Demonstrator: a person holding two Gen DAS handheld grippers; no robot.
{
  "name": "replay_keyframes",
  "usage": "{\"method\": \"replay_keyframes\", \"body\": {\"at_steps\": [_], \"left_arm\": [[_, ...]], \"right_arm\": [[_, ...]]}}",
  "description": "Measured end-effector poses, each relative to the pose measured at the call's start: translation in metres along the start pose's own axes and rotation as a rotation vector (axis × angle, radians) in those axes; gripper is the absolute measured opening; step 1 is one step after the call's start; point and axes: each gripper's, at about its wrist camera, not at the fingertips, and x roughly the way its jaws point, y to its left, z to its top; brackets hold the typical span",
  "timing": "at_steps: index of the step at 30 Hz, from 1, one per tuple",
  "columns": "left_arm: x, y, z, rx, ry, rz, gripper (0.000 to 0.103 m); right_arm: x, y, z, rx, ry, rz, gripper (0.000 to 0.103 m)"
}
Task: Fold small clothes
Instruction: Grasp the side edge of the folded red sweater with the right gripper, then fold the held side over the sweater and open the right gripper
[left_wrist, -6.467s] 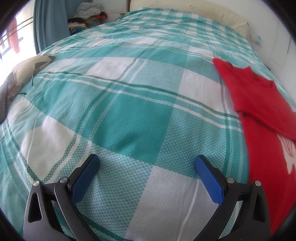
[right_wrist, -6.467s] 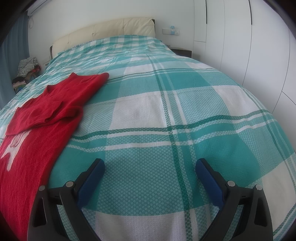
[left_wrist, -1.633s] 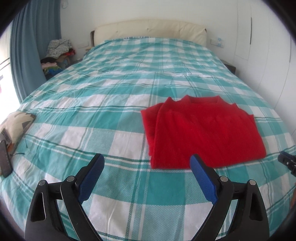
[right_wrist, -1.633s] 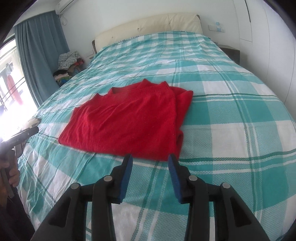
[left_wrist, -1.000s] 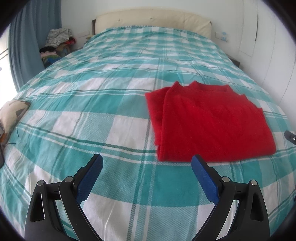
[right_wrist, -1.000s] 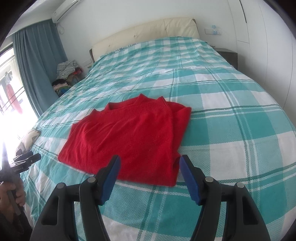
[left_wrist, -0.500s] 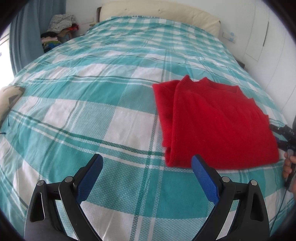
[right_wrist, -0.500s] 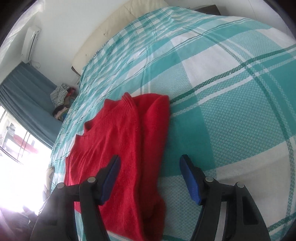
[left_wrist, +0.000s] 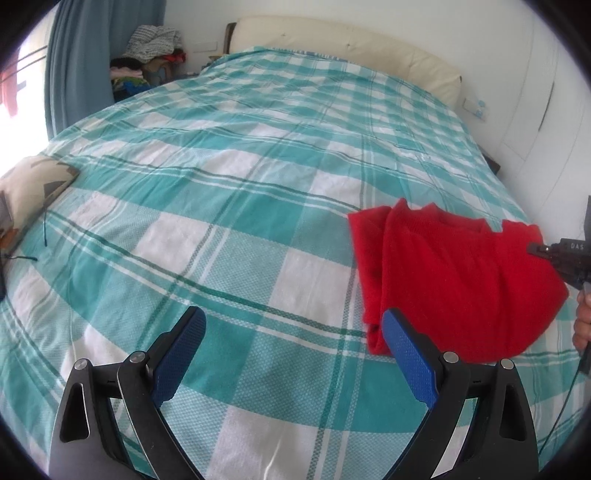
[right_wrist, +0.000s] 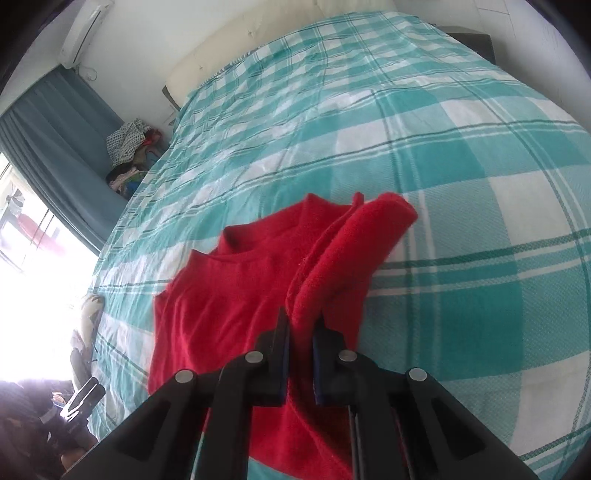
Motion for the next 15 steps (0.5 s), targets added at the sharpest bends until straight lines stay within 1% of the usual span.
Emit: {"method": "replay_keyframes", "body": {"at_steps": [2,4,6,9,12,14,15], "left_arm": [[0.000,0.012,0.003,-0.045,0.000,0.000,0.097],[0.002,0.021,0.004,-0.073,0.006,0.015,0.097],[0.006,0.028,0.004,-0.092,0.014,0.033,0.097],[0.010,0.035,0.004,-0.115,0.022,0.039,0.097],[0.009,0.038,0.004,-0.112,0.021,0.036,0.097],[0.006,0.039,0.005,-0.104,0.018,0.031,0.097],[0.004,0.040,0.005,-0.103,0.015,0.030,0.097]], "right_arm": [[0.014,0.037,0.005,-0.013,0.012,0.016,0.010],[0.034,0.073,0.006,-0.042,0.025,0.023,0.010],[0.054,0.106,-0.002,-0.083,0.040,0.021,0.010],[0.088,0.148,-0.017,-0.152,0.058,0.009,0.010],[0.122,0.172,-0.038,-0.209,0.097,-0.026,0.010],[0.144,0.178,-0.051,-0.240,0.167,-0.041,0.020],[0.151,0.182,-0.059,-0.258,0.213,-0.028,0.022]]}}
